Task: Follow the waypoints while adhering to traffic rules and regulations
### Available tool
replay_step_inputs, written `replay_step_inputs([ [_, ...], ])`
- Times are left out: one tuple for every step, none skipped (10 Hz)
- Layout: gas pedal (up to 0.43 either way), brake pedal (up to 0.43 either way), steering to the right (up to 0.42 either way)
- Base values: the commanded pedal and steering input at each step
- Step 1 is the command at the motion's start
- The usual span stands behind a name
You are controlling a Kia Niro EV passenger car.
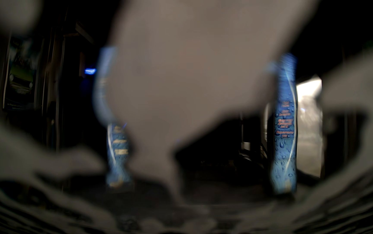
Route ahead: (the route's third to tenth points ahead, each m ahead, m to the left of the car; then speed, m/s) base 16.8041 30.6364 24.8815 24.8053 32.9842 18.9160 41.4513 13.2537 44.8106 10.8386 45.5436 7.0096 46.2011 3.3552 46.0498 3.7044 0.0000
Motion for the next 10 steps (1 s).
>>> replay_step_inputs([
  [0.000,0.000,-0.014],
  [0.000,0.000,-0.014],
  [0.000,0.000,-0.014],
  [0.000,0.000,-0.014],
  [0.000,0.000,-0.015],
  [0.000,0.000,-0.014],
  [0.000,0.000,-0.014],
  [0.000,0.000,-0.014],
  [0.000,0.000,-0.014],
  [0.000,0.000,-0.015],
])
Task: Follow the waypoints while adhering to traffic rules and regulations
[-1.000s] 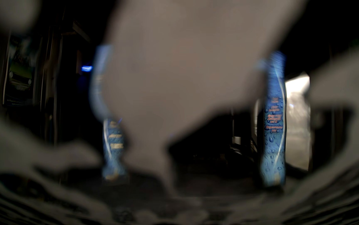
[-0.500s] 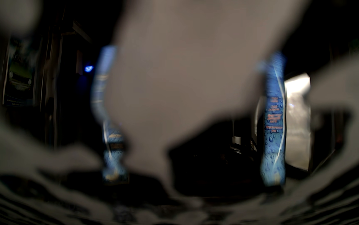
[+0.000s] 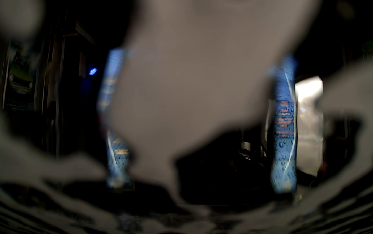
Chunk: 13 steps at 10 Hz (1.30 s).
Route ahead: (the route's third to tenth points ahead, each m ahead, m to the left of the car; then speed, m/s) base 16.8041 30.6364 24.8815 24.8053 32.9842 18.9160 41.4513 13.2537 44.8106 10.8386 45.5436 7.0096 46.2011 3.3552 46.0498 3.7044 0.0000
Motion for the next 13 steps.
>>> replay_step_inputs([
  [0.000,0.000,-0.014],
  [0.000,0.000,-0.015],
  [0.000,0.000,-0.014],
  [0.000,0.000,-0.015],
  [0.000,0.000,-0.014],
  [0.000,0.000,-0.014],
  [0.000,0.000,-0.014],
  [0.000,0.000,-0.014],
  [0.000,0.000,-0.015],
  [0.000,0.000,-0.014],
  [0.000,0.000,-0.014],
  [0.000,0.000,-0.014],
  [0.000,0.000,-0.014],
])
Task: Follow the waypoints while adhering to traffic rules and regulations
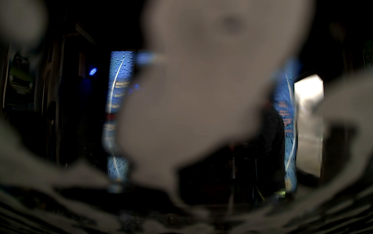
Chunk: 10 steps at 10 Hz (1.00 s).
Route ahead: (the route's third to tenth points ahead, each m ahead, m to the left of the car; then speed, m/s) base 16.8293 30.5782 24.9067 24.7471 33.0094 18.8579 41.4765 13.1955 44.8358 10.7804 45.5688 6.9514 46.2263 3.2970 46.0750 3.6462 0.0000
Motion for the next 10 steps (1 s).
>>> replay_step_inputs([
  [0.000,0.000,-0.014],
  [0.000,0.000,-0.014],
  [0.000,0.000,-0.014],
  [0.000,0.000,-0.015],
  [0.000,0.000,-0.014],
  [0.000,0.000,-0.014],
  [0.000,0.000,-0.014],
  [0.000,0.000,-0.014],
  [0.000,0.000,-0.014],
  [0.000,0.000,-0.014],
])
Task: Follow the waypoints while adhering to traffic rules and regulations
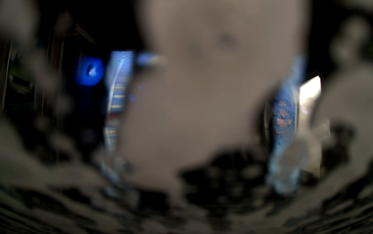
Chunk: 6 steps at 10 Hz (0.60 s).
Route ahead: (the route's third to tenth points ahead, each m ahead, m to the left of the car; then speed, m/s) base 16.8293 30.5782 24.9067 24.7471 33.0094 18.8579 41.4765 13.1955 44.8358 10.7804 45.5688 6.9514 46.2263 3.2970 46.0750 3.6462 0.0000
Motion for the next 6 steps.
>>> replay_step_inputs([
  [0.000,0.000,-0.014],
  [0.000,0.000,-0.014],
  [0.000,0.000,-0.014],
  [0.000,0.000,-0.015],
  [0.000,0.000,-0.015],
  [0.000,0.000,-0.014],
])
